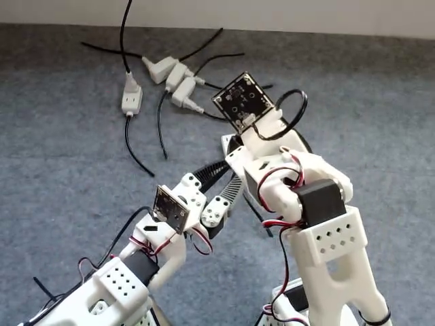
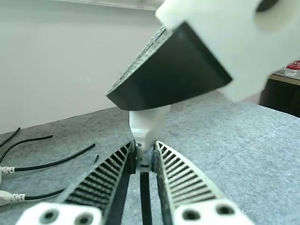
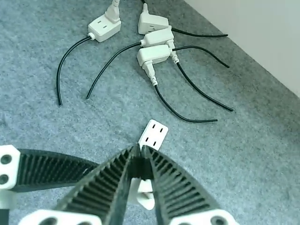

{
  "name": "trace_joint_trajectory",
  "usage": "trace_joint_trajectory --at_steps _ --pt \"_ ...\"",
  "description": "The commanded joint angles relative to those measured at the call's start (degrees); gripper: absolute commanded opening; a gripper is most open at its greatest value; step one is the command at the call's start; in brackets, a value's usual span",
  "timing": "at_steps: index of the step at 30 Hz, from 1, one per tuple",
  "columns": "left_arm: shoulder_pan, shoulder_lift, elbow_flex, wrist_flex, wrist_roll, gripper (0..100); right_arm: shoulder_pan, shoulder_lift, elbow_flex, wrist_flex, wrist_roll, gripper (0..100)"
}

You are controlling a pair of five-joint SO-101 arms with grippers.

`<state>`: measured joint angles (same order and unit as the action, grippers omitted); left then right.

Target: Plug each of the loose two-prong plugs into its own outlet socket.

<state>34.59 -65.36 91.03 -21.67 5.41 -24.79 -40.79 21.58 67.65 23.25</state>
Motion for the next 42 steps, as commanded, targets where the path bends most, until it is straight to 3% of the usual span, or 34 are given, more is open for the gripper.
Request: trace_joint_trajectory --at_steps 1,20,26,35,42 --pt "0.0 -1.4 -0.9 -1.5 -0.2 0 1.2 0.0 2.2 -0.1 2.8 0.8" --pt "0.0 -1.4 -0.9 -1.5 -0.2 0 4.3 -0.7 10.9 -7.3 4.4 0.8" --pt "0.0 -0.9 -0.9 -1.5 -0.2 0 4.2 -0.7 0.7 -1.0 4.2 0.8" --pt "0.0 -0.8 -0.9 -1.3 -0.2 0 4.0 -0.7 -26.2 14.1 4.1 0.8" --pt "0.0 -0.8 -5.0 9.3 -0.2 0 4.4 -0.7 -37.6 25.0 4.1 0.8"
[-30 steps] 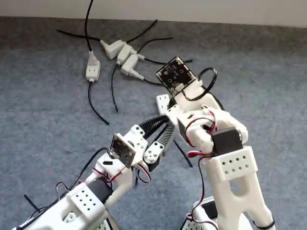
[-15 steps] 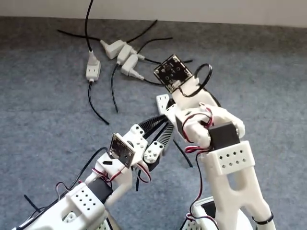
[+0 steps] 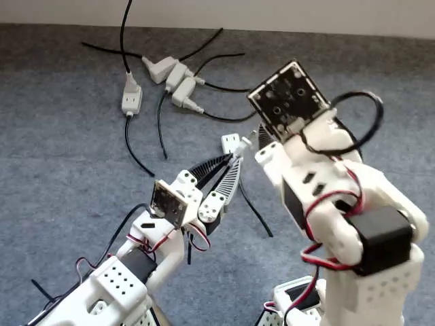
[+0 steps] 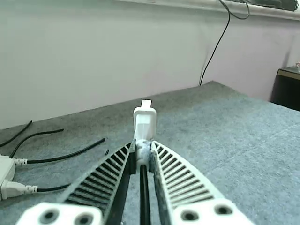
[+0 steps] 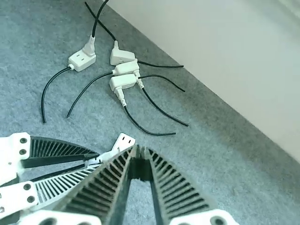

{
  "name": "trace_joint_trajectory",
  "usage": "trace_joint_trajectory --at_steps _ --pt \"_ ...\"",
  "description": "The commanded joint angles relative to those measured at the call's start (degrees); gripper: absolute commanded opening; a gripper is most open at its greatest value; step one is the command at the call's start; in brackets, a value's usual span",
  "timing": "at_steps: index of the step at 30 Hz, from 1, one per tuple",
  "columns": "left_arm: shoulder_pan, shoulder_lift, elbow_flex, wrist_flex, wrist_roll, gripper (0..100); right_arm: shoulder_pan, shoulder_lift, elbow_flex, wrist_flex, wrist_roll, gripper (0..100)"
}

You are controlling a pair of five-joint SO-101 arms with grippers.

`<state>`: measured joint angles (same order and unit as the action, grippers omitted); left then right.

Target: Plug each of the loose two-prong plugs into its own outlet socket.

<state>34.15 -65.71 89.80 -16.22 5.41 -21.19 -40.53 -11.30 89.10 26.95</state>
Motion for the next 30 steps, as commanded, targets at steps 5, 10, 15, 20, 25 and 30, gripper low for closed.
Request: trace_joint_trajectory --at_steps 5,10,15,20,25,30 --pt "-2.4 -0.5 -7.5 10.9 0.1 0 5.6 -0.9 -5.1 11.6 0.4 0.8" --pt "-5.1 -0.5 -15.5 25.8 6.4 0 20.5 -0.9 -1.5 11.9 -4.7 0.8" --pt "-5.3 -0.4 -25.6 42.2 6.5 0 32.7 -0.9 7.9 11.9 -9.4 0.8" --pt "-5.9 -0.1 -32.4 52.1 3.5 0 41.8 -0.9 19.1 11.9 -9.6 0.8" --pt "-6.3 10.5 -42.1 62.1 -3.5 0 46.9 -0.9 29.0 11.8 -9.6 0.8" --pt "-6.3 30.5 -61.9 76.3 -13.0 1 49.3 -0.9 37.4 11.7 -9.6 0.8"
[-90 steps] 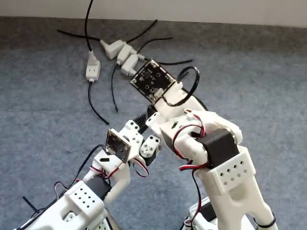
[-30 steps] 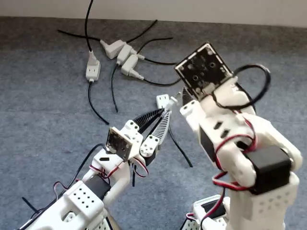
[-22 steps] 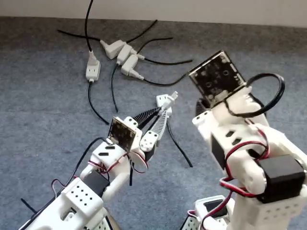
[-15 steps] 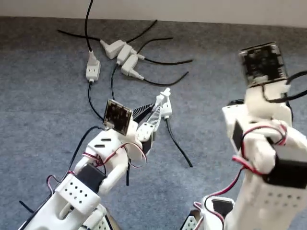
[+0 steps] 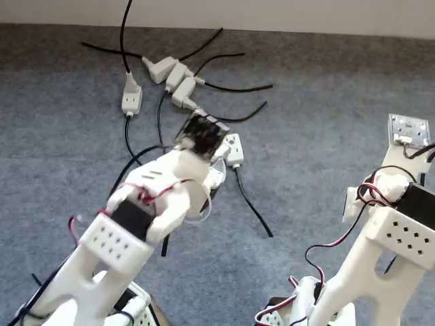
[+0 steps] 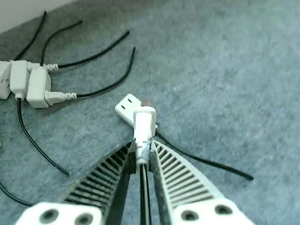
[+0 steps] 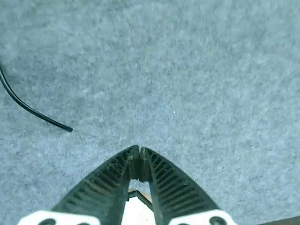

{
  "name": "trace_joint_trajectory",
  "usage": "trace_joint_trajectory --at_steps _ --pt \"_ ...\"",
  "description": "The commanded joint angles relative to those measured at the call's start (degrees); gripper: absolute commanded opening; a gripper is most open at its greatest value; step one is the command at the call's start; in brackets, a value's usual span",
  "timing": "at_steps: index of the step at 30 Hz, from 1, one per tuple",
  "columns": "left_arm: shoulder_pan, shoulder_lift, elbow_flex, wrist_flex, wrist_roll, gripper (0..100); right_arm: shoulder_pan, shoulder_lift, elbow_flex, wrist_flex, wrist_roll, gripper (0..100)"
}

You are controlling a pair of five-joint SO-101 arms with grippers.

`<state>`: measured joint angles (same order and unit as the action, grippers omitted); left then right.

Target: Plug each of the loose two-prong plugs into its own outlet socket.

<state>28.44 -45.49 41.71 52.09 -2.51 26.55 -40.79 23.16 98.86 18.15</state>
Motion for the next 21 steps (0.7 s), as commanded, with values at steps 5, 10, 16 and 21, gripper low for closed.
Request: trace_joint_trajectory --at_steps 5,10,16,21 --pt "-1.4 28.2 -41.4 25.1 -17.6 1 2.3 -0.7 10.5 1.9 -0.8 0.8" --pt "-4.4 45.8 -68.4 38.1 -26.6 1 5.7 -0.7 15.9 -1.6 -0.8 0.8" --pt "-8.2 67.2 -92.7 48.1 -41.2 1 11.6 -0.7 24.7 -9.4 -0.8 0.8" --pt "-7.1 77.5 -100.9 48.3 -49.8 1 15.0 -0.7 32.0 -16.8 -0.8 0.8"
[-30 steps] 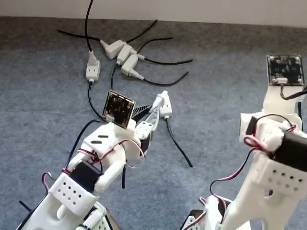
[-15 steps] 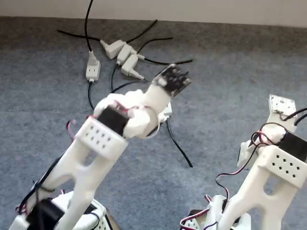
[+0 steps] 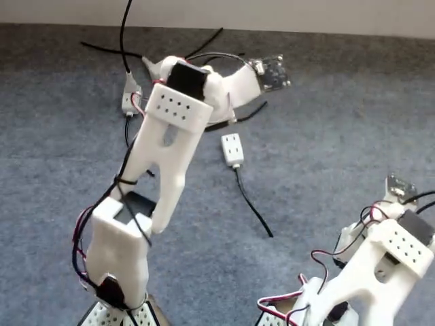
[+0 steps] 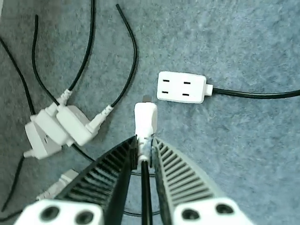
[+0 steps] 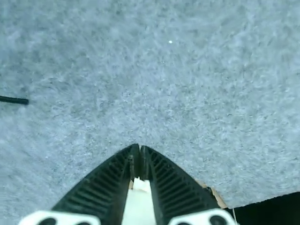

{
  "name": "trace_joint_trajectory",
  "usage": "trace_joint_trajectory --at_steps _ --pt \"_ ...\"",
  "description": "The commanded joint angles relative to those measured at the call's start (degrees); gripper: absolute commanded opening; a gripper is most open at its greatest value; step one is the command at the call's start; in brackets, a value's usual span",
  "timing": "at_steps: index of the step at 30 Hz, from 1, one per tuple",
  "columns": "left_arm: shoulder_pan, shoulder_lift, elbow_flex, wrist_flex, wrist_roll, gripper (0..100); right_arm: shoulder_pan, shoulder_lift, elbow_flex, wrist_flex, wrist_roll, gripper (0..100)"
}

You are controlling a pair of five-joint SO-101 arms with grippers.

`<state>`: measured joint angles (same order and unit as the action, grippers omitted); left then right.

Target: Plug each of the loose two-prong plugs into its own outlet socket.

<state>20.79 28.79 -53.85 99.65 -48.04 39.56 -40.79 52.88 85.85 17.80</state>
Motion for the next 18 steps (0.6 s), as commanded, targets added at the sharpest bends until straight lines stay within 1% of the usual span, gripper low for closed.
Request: trace_joint_trajectory --at_steps 1,3,6,9,11,12,16,18 --pt "1.2 4.4 -5.5 0.7 -6.2 1 2.5 -0.7 3.5 -5.1 -0.4 0.8" --pt "2.3 6.5 -5.6 0.6 -9.3 1 3.2 -0.7 5.6 -7.3 -0.4 0.8" --pt "3.7 8.8 -5.7 0.4 -11.7 1 3.0 -0.7 7.9 -10.3 -0.4 0.8" --pt "3.6 9.0 -5.8 0.4 -11.7 1 1.9 -0.7 9.5 -14.8 -0.4 0.8" --pt "2.9 7.1 -5.8 0.6 -11.5 1 -1.0 -0.7 9.7 -19.3 -0.3 0.8" --pt "2.8 5.2 -6.0 0.7 -11.0 1 -2.9 -0.7 9.7 -21.4 -0.2 0.8" --pt "2.4 -4.8 -5.7 0.8 -3.5 1 -8.6 -0.7 8.0 -27.7 -0.1 0.8" --pt "2.4 -10.8 -4.2 0.8 -1.8 1 -10.8 -0.7 6.4 -29.5 -0.4 0.8"
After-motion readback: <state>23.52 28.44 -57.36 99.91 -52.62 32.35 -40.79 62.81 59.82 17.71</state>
